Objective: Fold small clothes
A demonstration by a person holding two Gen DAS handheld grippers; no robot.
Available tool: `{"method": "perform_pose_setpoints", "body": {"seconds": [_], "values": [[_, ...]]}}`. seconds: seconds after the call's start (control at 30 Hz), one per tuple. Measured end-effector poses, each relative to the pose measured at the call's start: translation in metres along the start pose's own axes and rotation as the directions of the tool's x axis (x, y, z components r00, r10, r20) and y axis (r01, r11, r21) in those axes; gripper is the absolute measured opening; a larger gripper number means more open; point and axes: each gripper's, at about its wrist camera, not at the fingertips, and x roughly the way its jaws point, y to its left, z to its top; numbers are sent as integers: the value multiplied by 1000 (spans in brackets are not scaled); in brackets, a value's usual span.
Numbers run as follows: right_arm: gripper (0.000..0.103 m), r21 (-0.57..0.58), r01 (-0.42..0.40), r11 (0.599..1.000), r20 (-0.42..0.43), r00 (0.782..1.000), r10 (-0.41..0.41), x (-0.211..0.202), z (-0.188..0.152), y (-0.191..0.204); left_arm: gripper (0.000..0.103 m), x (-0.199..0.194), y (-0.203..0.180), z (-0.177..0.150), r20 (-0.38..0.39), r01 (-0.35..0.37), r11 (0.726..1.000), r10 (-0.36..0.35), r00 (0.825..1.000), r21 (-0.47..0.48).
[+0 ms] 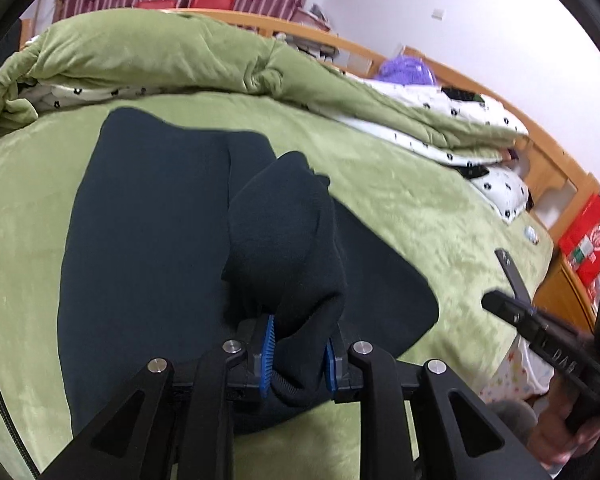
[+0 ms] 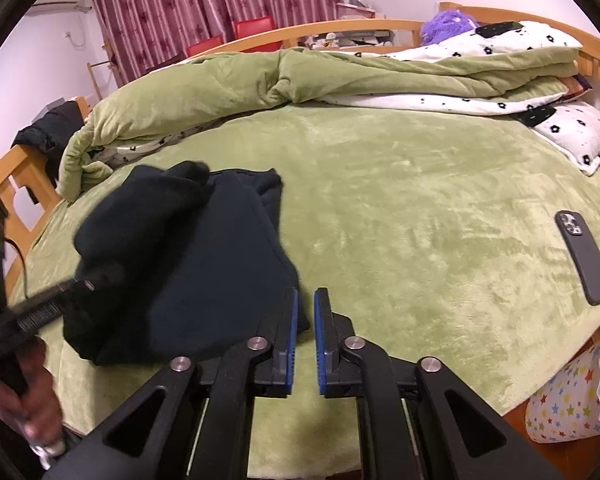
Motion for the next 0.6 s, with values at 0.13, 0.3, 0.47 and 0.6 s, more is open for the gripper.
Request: {"method": "perform_pose_setpoints", "body": {"seconds": [0.13, 0.3, 0.47, 0.6], "values": [[41, -18, -79, 997, 8, 997, 79, 1, 7, 18, 38, -18, 16, 6, -7, 56, 998, -56, 998, -35], [52, -69, -184, 980, 45, 981, 188, -4, 21, 57, 63, -55, 38, 1, 83, 115, 992, -110, 990, -59], [57, -96, -271, 958, 39, 961, 275, -1, 23, 92, 63, -79, 74, -10, 102, 29, 997, -22, 995, -75], [58, -135, -219, 966, 1, 975, 221, 21, 13, 119, 63, -83, 103, -15, 93, -8, 993, 20, 996, -120]]}}
